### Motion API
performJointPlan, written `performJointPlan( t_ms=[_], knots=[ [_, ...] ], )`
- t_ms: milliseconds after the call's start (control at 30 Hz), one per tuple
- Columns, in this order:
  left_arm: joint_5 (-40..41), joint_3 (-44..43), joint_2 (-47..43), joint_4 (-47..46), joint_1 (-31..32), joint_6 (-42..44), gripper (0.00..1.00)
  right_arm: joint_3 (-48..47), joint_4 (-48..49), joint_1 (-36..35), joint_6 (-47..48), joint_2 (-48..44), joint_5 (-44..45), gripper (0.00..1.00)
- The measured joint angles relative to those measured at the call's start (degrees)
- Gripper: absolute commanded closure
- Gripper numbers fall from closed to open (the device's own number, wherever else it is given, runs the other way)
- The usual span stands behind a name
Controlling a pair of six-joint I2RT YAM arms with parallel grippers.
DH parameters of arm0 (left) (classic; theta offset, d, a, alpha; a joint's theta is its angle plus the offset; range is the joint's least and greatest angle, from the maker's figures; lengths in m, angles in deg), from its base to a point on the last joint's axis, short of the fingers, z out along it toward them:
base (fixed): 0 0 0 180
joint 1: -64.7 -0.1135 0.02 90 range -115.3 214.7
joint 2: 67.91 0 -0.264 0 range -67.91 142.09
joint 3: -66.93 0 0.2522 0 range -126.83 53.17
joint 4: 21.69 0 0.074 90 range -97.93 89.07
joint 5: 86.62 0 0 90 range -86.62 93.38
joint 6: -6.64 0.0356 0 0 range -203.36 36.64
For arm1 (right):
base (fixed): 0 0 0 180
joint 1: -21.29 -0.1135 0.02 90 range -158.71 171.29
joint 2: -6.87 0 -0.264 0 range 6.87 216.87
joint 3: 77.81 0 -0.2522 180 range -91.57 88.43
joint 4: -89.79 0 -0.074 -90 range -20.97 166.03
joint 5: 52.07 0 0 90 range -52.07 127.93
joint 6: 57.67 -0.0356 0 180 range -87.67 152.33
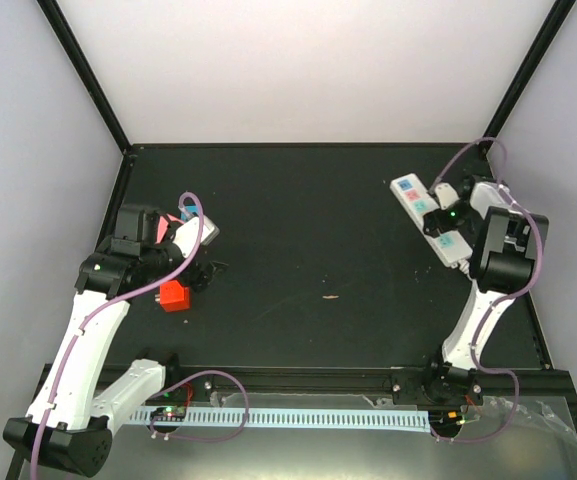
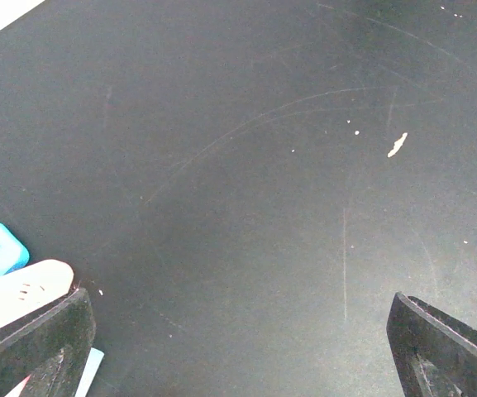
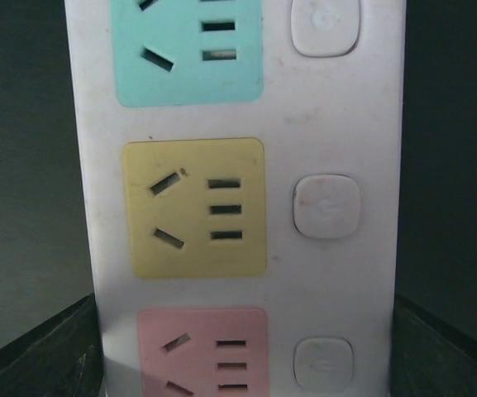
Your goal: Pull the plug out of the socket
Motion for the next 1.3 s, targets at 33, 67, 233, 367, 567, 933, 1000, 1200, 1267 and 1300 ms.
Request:
performJointPlan(
  t_ms=[33, 67, 233, 367, 567, 933, 1000, 1200, 1267, 1300],
  knots=[
    [0.31, 0.0, 0.07, -0.11, 0.0, -0.17, 0.01, -0.33, 0.07, 1.53, -0.68, 0.17, 0.07, 0.22],
    [0.52, 0.0, 0.2, -0.17, 0.0, -0.28, 0.01, -0.52, 0.11, 3.02, -1.4, 0.31, 0.2, 0.22],
    [0.92, 0.0, 0.7, -0.55, 0.0, -0.74, 0.01, -0.61, 0.31, 9.79, -5.44, 0.35, -0.13, 0.2],
    [0.92, 0.0, 0.72, -0.85, 0.0, -0.98, 0.01, -0.04, 1.27, 13.2, -7.78, 0.2, -0.76, 0.13],
    [0.87, 0.37, 0.94, -1.7, -0.11, -1.68, 0.01, 4.22, 2.32, 14.58, -10.12, -2.51, -1.75, 0.0],
    [-0.33, -1.79, 10.47, -1.2, -1.05, -4.7, 0.01, 2.05, -4.04, 13.99, -10.08, -12.44, -7.72, 0.0],
    [-0.61, -4.24, 13.22, -0.9, -1.7, -5.25, 0.01, 0.52, -5.29, 13.44, -9.81, -15.02, -9.44, 0.0],
    [-2.4, -13.14, 20.44, -0.24, -8.15, -8.59, 0.01, -1.79, -9.01, 10.4, -9.03, -23.74, -15.61, 0.0],
    [-2.95, -14.16, 21.57, -0.42, -11.13, -10.08, 0.01, -1.79, -10.1, 8.68, -9.01, -27.04, -17.59, 0.0],
    [-3.21, -14.4, 22.12, -0.42, -12.63, -10.91, 0.01, -1.75, -10.47, 8.22, -9.05, -28.57, -18.6, 0.0]
  ],
)
